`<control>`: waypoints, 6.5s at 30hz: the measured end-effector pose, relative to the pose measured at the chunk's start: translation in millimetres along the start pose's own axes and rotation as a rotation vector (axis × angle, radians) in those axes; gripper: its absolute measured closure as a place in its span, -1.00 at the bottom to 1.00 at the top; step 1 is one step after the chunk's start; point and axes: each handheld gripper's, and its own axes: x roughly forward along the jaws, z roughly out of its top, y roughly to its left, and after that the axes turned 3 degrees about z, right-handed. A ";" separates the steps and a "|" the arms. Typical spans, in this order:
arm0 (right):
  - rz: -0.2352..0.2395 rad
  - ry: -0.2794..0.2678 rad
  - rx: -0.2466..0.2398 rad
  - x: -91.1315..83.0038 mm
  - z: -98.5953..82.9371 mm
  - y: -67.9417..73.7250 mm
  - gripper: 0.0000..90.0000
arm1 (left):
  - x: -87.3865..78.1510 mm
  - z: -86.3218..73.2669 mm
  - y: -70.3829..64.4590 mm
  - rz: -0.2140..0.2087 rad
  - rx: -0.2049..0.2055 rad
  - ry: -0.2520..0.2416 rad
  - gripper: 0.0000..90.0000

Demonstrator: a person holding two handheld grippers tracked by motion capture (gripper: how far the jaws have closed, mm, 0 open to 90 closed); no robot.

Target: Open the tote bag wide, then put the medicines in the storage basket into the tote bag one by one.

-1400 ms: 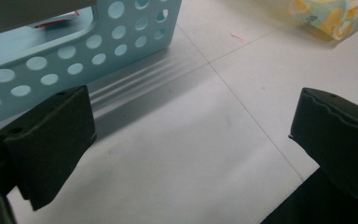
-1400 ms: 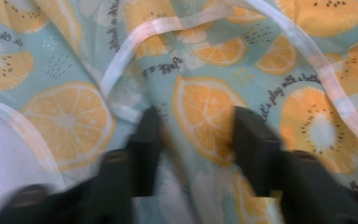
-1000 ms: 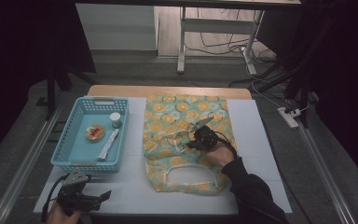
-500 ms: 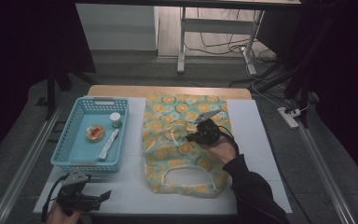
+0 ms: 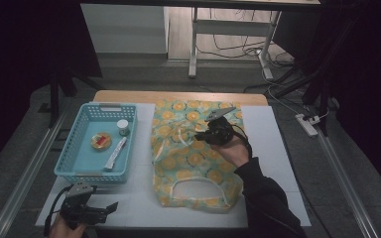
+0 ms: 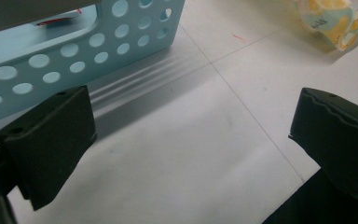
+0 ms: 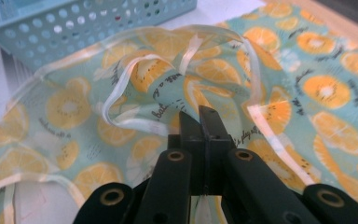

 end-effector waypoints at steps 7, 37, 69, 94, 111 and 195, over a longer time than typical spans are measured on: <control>-0.012 -0.048 -0.022 -7.2 14.9 -0.1 1.00 | 0.2 0.1 0.3 0.001 -0.003 0.002 -1.00; -0.031 -0.106 -0.040 -15.1 30.1 -2.2 1.00 | -2.9 -1.5 1.2 0.006 -0.020 -0.025 -1.00; -0.020 -0.112 -0.029 -14.2 26.5 -6.9 1.00 | -10.9 3.7 8.8 -0.068 -0.022 -0.069 -1.00; -0.014 -0.104 -0.029 -14.4 24.5 -10.1 1.00 | -29.0 36.4 11.6 -0.036 0.035 -0.099 -1.00; -0.013 -0.108 -0.031 -15.4 24.4 -10.2 1.00 | -19.7 66.0 29.6 -0.015 0.027 -0.094 -0.99; -0.008 -0.123 -0.029 -19.7 25.5 -9.6 1.00 | 91.4 151.8 151.0 0.161 -0.086 0.192 -1.00</control>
